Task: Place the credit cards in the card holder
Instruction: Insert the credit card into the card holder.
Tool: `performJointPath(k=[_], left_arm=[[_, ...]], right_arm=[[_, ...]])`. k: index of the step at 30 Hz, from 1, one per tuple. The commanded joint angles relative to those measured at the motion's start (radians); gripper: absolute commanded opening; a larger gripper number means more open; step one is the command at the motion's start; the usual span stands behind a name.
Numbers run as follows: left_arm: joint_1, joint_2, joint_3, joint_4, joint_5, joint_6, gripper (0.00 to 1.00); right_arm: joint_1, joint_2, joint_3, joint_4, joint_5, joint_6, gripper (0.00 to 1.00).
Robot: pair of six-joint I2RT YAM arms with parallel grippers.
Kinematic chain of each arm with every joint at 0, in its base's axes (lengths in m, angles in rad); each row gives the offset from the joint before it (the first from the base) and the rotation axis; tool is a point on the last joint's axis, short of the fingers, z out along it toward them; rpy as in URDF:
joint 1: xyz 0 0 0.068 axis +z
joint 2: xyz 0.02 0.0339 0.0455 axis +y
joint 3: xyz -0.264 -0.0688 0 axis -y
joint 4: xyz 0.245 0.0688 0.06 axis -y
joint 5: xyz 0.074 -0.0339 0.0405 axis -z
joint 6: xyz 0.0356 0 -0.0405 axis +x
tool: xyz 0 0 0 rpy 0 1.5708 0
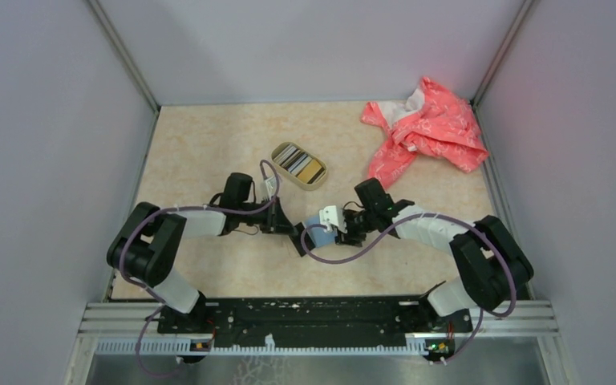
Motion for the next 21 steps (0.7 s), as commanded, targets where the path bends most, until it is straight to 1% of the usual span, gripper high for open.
performJointPath(k=[1,8,14,21], left_arm=[[0.005,0.003,-0.039,0.116,0.038,-0.043,0.0],[0.015,0.031,-0.076,0.222,0.02,-0.111,0.0],[0.05,0.052,-0.118,0.345,0.054,-0.186,0.0],[0.064,0.089,-0.136,0.411,0.052,-0.231,0.0]], right_arm=[[0.033,0.026,0.043,0.063,0.103,0.016,0.51],[0.064,0.056,0.043,0.069,0.155,0.004,0.51],[0.071,0.073,0.049,0.057,0.167,0.0,0.5],[0.075,0.077,0.053,0.046,0.167,-0.004,0.5]])
